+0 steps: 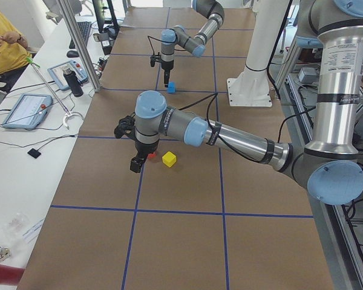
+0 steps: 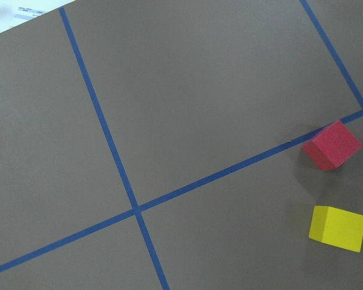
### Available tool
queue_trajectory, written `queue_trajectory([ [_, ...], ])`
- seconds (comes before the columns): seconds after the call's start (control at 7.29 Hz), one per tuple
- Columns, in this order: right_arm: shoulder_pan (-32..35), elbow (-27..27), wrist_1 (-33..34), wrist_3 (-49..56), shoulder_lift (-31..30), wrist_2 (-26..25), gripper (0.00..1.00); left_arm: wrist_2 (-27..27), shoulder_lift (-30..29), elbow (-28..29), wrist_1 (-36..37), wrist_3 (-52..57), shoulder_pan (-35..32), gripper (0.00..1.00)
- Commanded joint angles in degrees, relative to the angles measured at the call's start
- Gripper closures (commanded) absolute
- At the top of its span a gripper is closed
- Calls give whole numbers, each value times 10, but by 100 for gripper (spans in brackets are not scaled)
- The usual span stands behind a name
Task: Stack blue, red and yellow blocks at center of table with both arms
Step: 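Lower the blue cube and open the right gripper, then withdraw the right arm while the left gripper reaches toward the red cube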
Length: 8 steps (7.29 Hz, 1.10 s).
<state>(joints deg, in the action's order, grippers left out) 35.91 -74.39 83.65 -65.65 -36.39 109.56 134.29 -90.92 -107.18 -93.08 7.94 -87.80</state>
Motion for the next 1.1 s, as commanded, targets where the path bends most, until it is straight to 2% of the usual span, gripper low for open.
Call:
queue_trajectory([
  [0.0, 88, -3, 3, 63, -11, 63, 0, 0, -3, -1, -51, -12, 4, 0],
  [0.27, 165, -46, 2, 175, -70, 107, 0, -1, -3, 1, -121, -66, 58, 0],
  [0.41, 213, -71, 2, 250, -117, 138, 0, -3, -7, 0, -127, -110, 101, 0],
  [0.69, 290, -106, 2, 396, -204, 156, 0, -3, -8, 6, -169, -221, 162, 0],
  [0.82, 327, -109, 3, 484, -239, 166, 0, -30, -10, 7, -177, -301, 200, 0],
  [0.96, 362, -109, 2, 563, -272, 191, 0, -88, -12, 13, -206, -369, 248, 0],
])
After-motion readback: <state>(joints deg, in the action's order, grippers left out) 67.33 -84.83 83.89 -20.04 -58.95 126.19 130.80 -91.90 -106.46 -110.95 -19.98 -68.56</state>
